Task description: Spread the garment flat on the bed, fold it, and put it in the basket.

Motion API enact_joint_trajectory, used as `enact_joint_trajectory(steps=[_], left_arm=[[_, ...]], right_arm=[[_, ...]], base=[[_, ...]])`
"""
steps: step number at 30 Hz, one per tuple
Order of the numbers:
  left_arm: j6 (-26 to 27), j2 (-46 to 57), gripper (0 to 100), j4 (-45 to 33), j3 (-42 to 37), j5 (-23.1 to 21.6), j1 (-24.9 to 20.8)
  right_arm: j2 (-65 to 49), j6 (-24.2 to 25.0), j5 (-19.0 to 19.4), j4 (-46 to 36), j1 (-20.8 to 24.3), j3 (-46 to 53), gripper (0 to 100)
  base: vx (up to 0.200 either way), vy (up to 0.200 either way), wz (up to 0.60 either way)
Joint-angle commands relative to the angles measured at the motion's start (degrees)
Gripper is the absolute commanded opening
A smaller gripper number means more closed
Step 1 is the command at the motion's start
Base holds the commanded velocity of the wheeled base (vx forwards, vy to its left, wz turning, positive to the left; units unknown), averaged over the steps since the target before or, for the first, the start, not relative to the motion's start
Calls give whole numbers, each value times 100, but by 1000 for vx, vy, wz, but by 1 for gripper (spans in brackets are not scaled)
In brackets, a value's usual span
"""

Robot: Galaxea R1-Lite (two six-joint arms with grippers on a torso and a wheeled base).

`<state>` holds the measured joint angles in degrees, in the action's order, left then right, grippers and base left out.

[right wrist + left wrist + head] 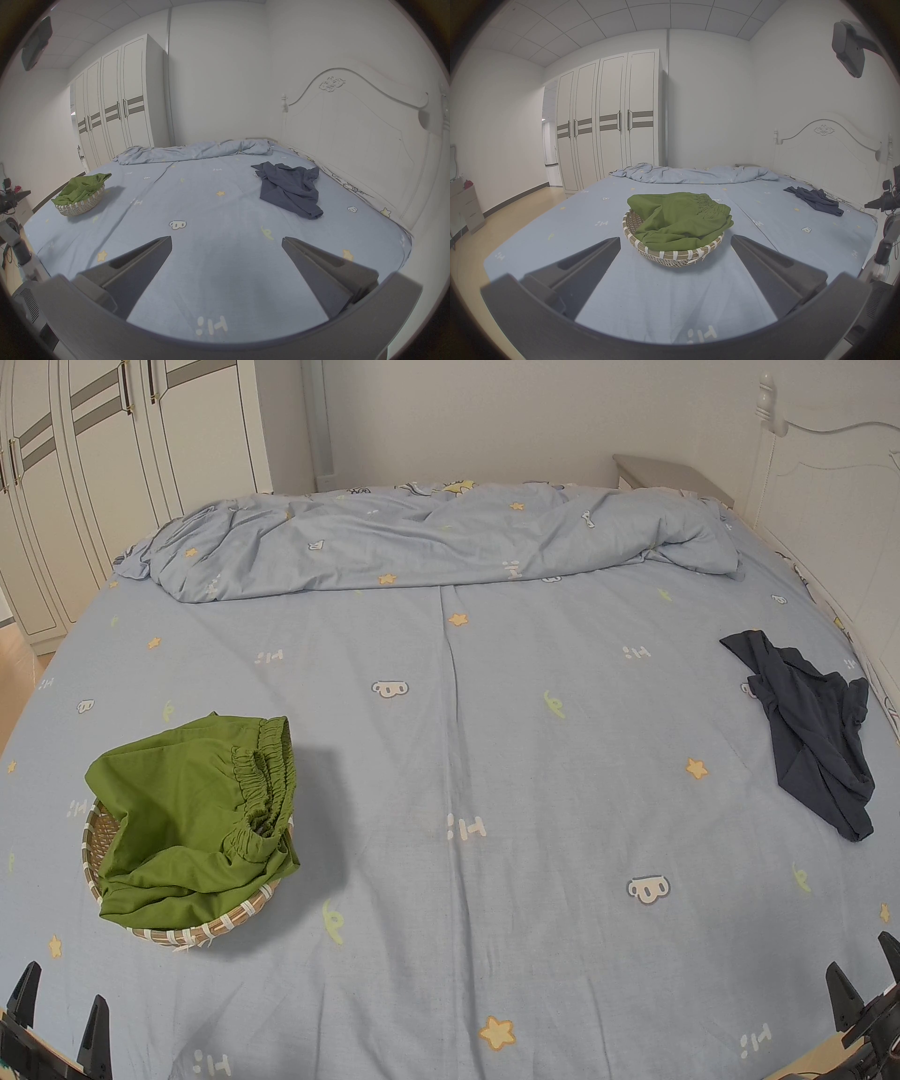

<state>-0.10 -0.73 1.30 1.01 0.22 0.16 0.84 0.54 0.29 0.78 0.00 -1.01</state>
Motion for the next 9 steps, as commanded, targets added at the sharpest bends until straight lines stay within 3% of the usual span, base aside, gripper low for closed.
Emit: enact_joint_trajectory(steps=[1,9], left_arm=[[-8,73,100,1,-101,-4,2],[1,73,100,1,-101,4,2]], right_arm=[[21,-27,-47,27,0,101,100],[13,-27,-38,27,0,101,100]], base=[[0,0,0],[0,0,0]])
